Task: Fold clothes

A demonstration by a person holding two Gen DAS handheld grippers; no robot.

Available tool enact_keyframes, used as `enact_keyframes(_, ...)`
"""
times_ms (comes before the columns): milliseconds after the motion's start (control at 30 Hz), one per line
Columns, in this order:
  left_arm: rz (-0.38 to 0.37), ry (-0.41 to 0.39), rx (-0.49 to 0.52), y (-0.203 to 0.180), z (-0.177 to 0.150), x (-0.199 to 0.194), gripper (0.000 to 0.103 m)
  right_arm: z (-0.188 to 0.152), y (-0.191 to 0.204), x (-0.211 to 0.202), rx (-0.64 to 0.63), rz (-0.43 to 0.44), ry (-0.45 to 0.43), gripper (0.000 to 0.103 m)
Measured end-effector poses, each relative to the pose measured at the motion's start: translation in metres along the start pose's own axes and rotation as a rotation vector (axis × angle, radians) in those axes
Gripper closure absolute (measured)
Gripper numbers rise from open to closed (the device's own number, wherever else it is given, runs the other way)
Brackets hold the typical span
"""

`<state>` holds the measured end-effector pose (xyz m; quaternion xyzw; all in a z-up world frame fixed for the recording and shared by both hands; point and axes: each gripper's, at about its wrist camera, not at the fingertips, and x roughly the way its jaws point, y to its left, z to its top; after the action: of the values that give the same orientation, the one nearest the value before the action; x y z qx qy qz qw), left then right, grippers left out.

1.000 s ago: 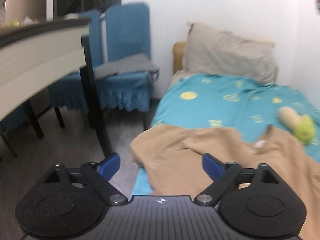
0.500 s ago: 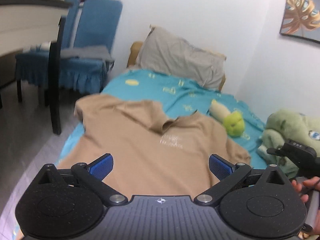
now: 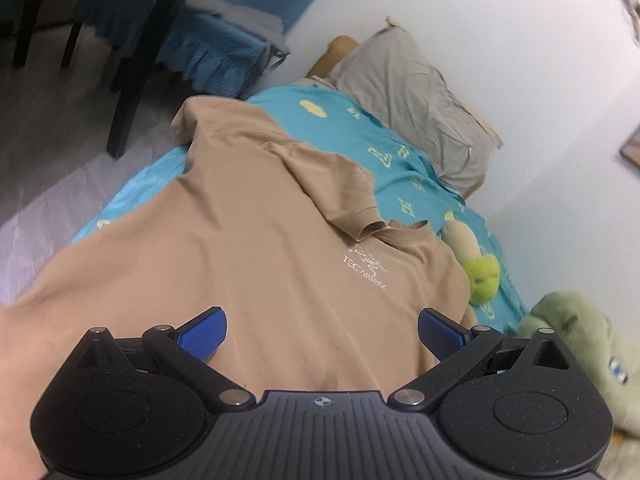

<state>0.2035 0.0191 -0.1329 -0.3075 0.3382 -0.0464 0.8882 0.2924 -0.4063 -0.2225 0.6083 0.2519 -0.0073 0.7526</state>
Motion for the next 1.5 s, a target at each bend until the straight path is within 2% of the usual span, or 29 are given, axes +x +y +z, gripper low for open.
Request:
enact_keyframes(67, -0.006, 0.004, -0.034, 0.006, 0.003, 0.005, 0.000, 0.002, 0.000, 0.006, -0.007, -0.011, -0.013, 0.033)
enact_keyframes(267, -0.010, -0.009, -0.024, 0.004, 0.000, 0.012, 0.000, 0.011, 0.001, 0.021, 0.010, 0.030, -0.128, 0.031)
enact_keyframes(367, -0.011, -0.015, -0.020, 0.004, -0.001, 0.015, 0.000, 0.013, 0.005, 0.018, -0.047, -0.005, -0.210, 0.031)
enact_keyframes(400, -0.007, -0.015, -0.021, 0.004, 0.000, 0.017, 0.000, 0.013, 0.007, 0.015, -0.069, -0.022, -0.239, 0.035)
enact_keyframes(467, -0.004, -0.017, -0.021, 0.005, 0.001, 0.019, 0.000, 0.015, 0.016, 0.000, -0.106, -0.031, -0.324, 0.039)
enact_keyframes(567, -0.004, -0.018, -0.018, 0.005, 0.001, 0.020, 0.000, 0.019, 0.038, -0.033, -0.203, 0.027, -0.466, 0.039)
enact_keyframes(667, -0.009, -0.011, -0.011, 0.005, 0.000, 0.021, 0.000, 0.020, 0.053, -0.060, -0.305, -0.005, -0.566, 0.040)
enact_keyframes(733, -0.012, -0.006, -0.002, 0.005, 0.000, 0.021, 0.000, 0.022, 0.047, -0.065, -0.254, -0.052, -0.538, 0.039)
enact_keyframes(867, -0.010, 0.007, 0.007, 0.006, -0.002, 0.022, 0.000, 0.016, 0.024, -0.057, -0.167, -0.187, -0.383, 0.039)
enact_keyframes(933, -0.008, 0.016, 0.007, 0.006, -0.003, 0.023, 0.000, 0.009, 0.010, -0.052, -0.087, -0.196, -0.317, 0.032)
enact_keyframes(1000, -0.008, 0.026, 0.005, 0.007, -0.004, 0.023, 0.000, 0.002, -0.002, -0.046, -0.007, -0.186, -0.241, 0.032)
enact_keyframes(1067, -0.009, 0.034, 0.001, 0.007, -0.004, 0.025, 0.000, -0.005, -0.004, -0.040, 0.012, -0.177, -0.192, 0.032)
enact_keyframes(1167, -0.006, 0.041, -0.001, 0.007, -0.005, 0.028, 0.000, -0.009, 0.000, -0.035, -0.013, -0.162, -0.201, 0.032)
enact_keyframes(1267, 0.002, 0.045, 0.001, 0.007, -0.005, 0.031, 0.000, 0.001, 0.000, -0.018, -0.058, -0.141, -0.254, 0.035)
enact_keyframes(1367, 0.012, 0.044, 0.002, 0.009, -0.006, 0.032, 0.000, 0.011, 0.006, 0.004, -0.150, -0.183, -0.293, 0.036)
enact_keyframes(1400, 0.014, 0.044, 0.006, 0.009, -0.007, 0.033, 0.000, 0.013, 0.006, 0.008, -0.176, -0.197, -0.304, 0.045)
enact_keyframes(1433, 0.016, 0.045, 0.013, 0.009, -0.006, 0.035, 0.000, 0.016, 0.007, 0.013, -0.203, -0.212, -0.315, 0.062)
enact_keyframes(1467, 0.019, 0.045, 0.021, 0.008, -0.006, 0.037, 0.000, 0.018, 0.007, 0.016, -0.229, -0.226, -0.326, 0.075)
enact_keyframes(1500, 0.024, 0.043, 0.031, 0.007, -0.006, 0.038, 0.000, 0.019, 0.006, 0.016, -0.230, -0.235, -0.334, 0.095)
